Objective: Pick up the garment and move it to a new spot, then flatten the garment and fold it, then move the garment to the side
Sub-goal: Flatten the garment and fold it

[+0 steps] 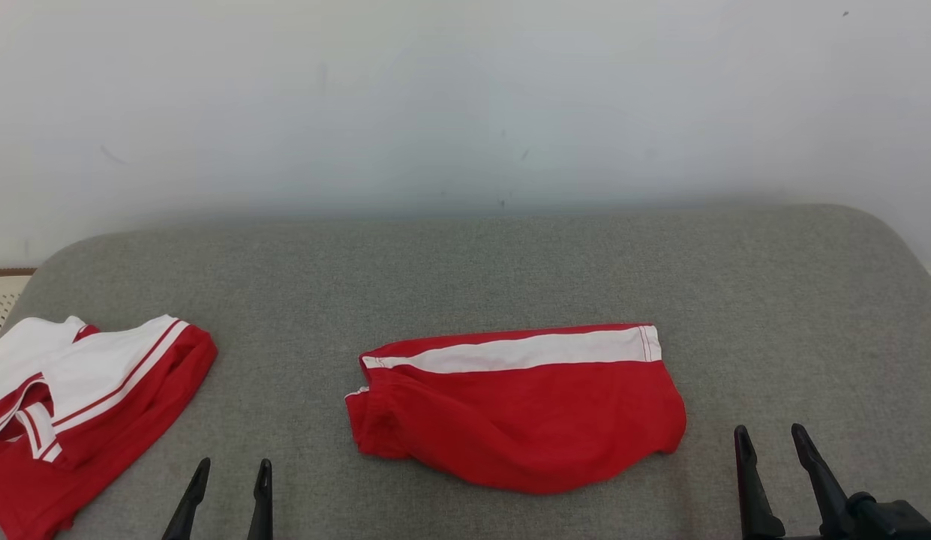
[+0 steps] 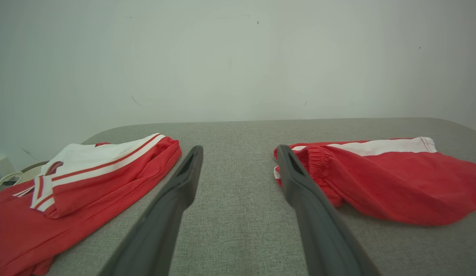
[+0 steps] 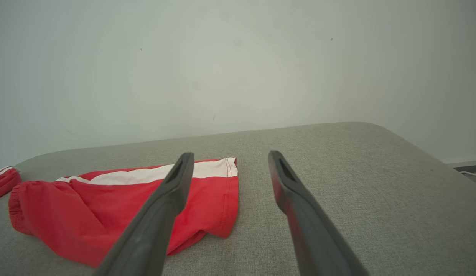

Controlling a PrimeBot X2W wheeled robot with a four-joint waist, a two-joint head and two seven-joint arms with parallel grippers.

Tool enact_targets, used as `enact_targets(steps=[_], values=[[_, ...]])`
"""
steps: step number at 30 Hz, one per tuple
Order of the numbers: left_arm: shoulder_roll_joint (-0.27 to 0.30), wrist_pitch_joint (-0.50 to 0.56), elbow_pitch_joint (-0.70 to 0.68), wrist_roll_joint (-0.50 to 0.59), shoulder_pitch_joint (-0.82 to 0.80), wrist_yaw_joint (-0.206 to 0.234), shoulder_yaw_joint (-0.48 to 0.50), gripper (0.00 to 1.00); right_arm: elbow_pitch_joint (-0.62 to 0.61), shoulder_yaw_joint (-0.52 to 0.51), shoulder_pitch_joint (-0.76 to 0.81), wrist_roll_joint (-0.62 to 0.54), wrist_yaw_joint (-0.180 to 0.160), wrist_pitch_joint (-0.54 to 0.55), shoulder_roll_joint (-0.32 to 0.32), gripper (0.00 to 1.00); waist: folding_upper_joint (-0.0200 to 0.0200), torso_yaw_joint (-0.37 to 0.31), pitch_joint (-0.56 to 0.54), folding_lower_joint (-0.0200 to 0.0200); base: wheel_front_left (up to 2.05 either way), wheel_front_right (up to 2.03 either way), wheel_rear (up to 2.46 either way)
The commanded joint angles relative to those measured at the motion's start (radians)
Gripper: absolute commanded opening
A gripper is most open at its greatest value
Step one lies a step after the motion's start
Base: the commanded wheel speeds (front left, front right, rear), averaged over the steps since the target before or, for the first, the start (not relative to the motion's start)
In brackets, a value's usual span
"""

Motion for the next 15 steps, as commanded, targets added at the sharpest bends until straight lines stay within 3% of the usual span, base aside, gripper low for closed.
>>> enact_targets(steps=[1, 15], values=[[0.001, -0.005, 0.002, 0.006, 0.006, 0.000, 0.002, 1.00, 0.004, 0.001, -0.002, 0.002, 0.001, -0.005, -0.004, 1.00, 0.0000, -0.001, 0.001, 0.0000, 0.00, 0.00, 0.00], [-0.003, -0.005, 0.004, 0.003, 0.004, -0.001, 0.000, 1.00, 0.010, -0.002, -0.002, -0.005, 0.001, -0.004, 0.002, 1.00, 0.0000, -0.003, 0.001, 0.0000, 0.00, 0.00, 0.00]])
